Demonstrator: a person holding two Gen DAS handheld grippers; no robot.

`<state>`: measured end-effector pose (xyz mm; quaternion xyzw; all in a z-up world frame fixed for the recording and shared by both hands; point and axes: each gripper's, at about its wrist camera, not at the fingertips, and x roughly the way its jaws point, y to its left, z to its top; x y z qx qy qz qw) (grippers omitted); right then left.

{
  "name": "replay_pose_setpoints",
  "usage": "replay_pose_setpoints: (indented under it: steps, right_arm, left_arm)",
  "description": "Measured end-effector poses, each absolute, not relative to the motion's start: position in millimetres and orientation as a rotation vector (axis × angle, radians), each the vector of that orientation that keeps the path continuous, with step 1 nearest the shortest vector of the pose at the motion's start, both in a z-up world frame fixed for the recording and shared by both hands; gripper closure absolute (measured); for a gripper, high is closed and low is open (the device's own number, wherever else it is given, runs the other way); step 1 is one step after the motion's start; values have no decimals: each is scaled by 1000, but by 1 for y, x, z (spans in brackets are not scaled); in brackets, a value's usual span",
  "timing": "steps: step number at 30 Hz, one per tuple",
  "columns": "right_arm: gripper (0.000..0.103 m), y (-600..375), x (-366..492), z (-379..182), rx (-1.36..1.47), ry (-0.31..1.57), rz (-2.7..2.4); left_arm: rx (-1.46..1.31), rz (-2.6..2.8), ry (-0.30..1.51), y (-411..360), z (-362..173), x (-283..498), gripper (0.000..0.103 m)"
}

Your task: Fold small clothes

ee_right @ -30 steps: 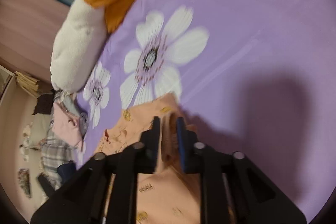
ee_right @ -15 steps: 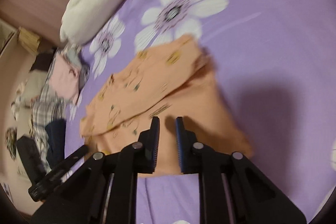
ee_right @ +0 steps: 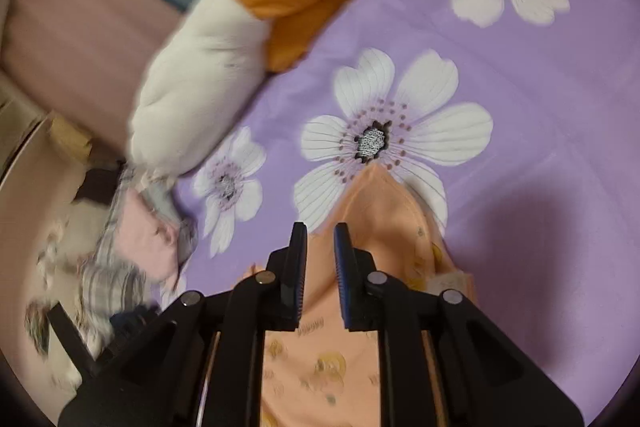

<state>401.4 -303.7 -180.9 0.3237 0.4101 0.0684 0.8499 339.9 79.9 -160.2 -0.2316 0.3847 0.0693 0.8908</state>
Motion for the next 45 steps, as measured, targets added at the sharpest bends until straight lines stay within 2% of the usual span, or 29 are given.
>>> replay_pose_setpoints:
  steps: [2, 4, 6, 12, 15, 18, 24, 25, 27, 28, 29, 30, 33, 36, 40, 42, 45]
  right_arm:
    - [82, -309, 377, -174, 592, 891, 65]
    - [76, -314, 352, -179, 601, 956, 81]
    - [63, -324, 330, -194, 711, 1048, 115]
    - [58, -323, 276, -248, 1003, 1220, 145]
    - [58, -310, 272, -273, 1101, 1231, 166]
    - [58, -308, 274, -286, 1289, 1120, 221]
    - [58, -293, 303, -286, 1262, 997, 205]
    - [59, -291, 306, -288, 1267, 983, 218]
    - [63, -291, 311, -292, 1268, 968, 222]
    - [65, -292, 310, -294, 1272, 951, 227]
    - [76, -291, 308, -294, 1260, 938, 223]
    - [98, -293, 306, -296, 1221, 948, 199]
    - [95, -294, 311, -299, 1154, 952, 202]
    - [95, -299, 301, -284, 1175, 921, 272]
    - [95, -311, 274, -256, 1185, 864, 314]
    - [94, -315, 250, -242, 1153, 862, 327]
    - [93, -325, 210, -249, 1099, 937, 274]
  left_arm:
    - [-599, 97, 861, 89, -169, 323, 27]
    - [-681, -20, 1007, 86, -186, 303, 27]
    - [-767, -125, 1094, 76, -204, 285, 27]
    - [-941, -228, 1218, 44, -261, 256, 26]
    - [-1016, -197, 1181, 36, -285, 273, 26]
    - [-1024, -185, 1044, 37, -271, 288, 26]
    - [-1036, -111, 969, 31, -277, 325, 26]
    - [-1023, -105, 970, 30, -279, 331, 29]
    - [-1019, -62, 976, 33, -284, 334, 50]
    - [-1023, -43, 984, 35, -285, 334, 66]
    - [-1013, 12, 1011, 38, -287, 335, 75]
    - [-1018, 29, 1015, 41, -289, 334, 81]
    - [-990, 79, 1011, 39, -282, 326, 86]
    - [-848, 104, 982, 34, -248, 309, 87]
    - [-851, 25, 964, 30, -219, 273, 87]
    - [-859, -2, 980, 29, -222, 246, 87]
    - [-913, -5, 1102, 26, -249, 219, 87]
